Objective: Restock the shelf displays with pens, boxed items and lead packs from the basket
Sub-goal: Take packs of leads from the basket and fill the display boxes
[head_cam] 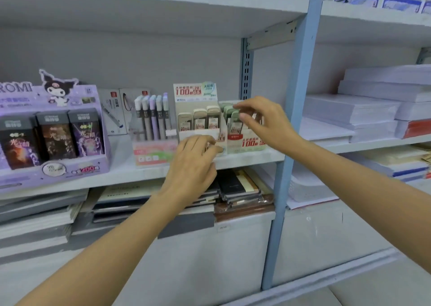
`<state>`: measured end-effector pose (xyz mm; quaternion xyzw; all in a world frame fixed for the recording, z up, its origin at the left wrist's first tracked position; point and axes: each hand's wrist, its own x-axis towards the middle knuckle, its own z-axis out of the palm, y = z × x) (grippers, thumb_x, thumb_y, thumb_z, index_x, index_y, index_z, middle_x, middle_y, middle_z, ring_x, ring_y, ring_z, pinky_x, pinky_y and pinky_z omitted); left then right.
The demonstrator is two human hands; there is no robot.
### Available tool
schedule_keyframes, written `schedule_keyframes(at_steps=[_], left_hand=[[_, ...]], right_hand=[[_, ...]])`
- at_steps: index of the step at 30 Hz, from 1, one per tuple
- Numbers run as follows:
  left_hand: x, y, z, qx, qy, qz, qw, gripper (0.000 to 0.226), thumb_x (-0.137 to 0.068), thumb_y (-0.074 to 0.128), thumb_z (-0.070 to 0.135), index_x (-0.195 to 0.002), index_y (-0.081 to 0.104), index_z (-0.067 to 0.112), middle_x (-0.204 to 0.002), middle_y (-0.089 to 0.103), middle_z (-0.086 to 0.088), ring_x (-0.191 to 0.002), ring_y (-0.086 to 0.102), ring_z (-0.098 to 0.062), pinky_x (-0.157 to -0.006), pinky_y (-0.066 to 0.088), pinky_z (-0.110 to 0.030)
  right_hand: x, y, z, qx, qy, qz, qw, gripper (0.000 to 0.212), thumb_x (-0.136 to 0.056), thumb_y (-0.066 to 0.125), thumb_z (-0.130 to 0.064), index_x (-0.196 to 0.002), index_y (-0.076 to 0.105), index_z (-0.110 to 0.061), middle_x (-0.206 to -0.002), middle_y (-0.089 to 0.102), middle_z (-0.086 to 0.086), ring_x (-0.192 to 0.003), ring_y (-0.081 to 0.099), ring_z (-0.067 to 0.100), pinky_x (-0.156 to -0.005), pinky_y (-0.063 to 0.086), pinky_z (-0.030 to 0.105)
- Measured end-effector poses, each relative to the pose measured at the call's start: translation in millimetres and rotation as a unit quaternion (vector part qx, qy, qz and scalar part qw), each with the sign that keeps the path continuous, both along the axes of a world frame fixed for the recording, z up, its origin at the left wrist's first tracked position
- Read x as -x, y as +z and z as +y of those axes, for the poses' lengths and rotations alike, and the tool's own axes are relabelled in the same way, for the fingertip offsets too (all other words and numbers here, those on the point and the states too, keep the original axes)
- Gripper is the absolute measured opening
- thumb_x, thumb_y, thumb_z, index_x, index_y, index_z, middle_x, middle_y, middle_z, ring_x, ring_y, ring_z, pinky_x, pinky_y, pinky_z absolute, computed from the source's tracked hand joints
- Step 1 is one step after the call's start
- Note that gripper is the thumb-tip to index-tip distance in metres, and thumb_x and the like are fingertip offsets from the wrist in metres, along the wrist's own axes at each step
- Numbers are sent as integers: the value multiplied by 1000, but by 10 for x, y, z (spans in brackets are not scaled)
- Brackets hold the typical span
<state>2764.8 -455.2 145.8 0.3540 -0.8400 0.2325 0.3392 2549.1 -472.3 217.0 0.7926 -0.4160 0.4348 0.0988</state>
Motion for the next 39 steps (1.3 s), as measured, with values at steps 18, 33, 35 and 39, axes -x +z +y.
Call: schedule_keyframes(at_steps=[18,33,35,39], left_hand=[[-1489,-3769,1113,-613,238,20,753,8,-86,61,28,-93,65,29,-95,72,6,-94,66,-14,-75,42,-26],[-1370,-4798,1514,-676,361,110,633,57,-82,73,18,-131,46,9,-128,53,-12,-111,56,-30,-93,45,-40],[-1373,-4816,1487,-684,364,148,614,52,-78,77,17,-123,52,8,-121,57,-11,-107,57,-29,-91,46,-38],[-1339,-4817,1420,-685,374,177,600,47,-74,82,17,-113,57,9,-113,61,-10,-100,60,-28,-83,46,-34]], right_hand=[[-1583,-3885,479,-602,138,170,767,17,-93,63,-23,-96,71,-9,-92,72,4,-83,66,18,-76,49,28],[-2007,-5661,1125,-619,66,172,763,57,-88,68,-31,-139,44,-26,-125,49,5,-112,53,21,-87,45,31],[-2036,-5721,1174,-598,63,167,781,54,-83,73,-30,-131,48,-23,-122,45,2,-108,52,20,-85,47,32],[-2012,-5760,1194,-585,53,127,800,56,-75,81,-26,-122,52,-17,-119,44,0,-104,52,15,-84,47,28]])
